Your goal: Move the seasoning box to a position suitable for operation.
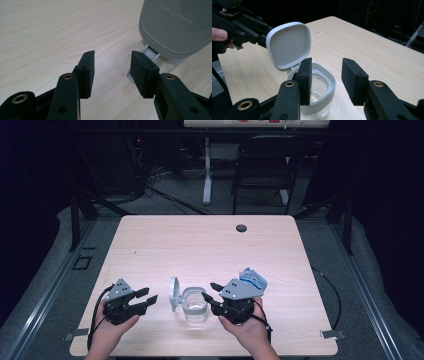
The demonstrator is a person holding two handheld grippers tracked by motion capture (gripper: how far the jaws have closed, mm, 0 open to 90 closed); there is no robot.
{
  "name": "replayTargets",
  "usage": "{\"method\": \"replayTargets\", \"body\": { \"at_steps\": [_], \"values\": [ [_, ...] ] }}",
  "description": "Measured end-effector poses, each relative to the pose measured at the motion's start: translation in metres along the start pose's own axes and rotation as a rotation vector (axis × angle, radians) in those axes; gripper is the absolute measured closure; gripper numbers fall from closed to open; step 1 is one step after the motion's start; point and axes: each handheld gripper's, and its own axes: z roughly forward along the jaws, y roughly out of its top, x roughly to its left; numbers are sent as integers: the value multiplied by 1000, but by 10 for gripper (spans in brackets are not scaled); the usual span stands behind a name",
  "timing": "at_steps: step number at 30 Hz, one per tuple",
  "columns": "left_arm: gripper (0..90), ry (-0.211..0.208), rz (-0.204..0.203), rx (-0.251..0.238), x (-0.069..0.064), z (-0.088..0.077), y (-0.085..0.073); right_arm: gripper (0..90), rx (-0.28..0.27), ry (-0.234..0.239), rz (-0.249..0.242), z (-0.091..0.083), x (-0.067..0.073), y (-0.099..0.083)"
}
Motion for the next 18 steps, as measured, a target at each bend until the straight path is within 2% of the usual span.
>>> {"method": "replayTargets", "body": {
  "at_steps": [5, 18],
  "values": [
    [550, 8, -14, -8, 5, -4, 1, 608, -7, -15, 6, -8, -7, 1],
    [545, 16, -16, -3, 7, -3, -1, 589, -39, -47, 39, -28, -23, 5]
  ]
}}
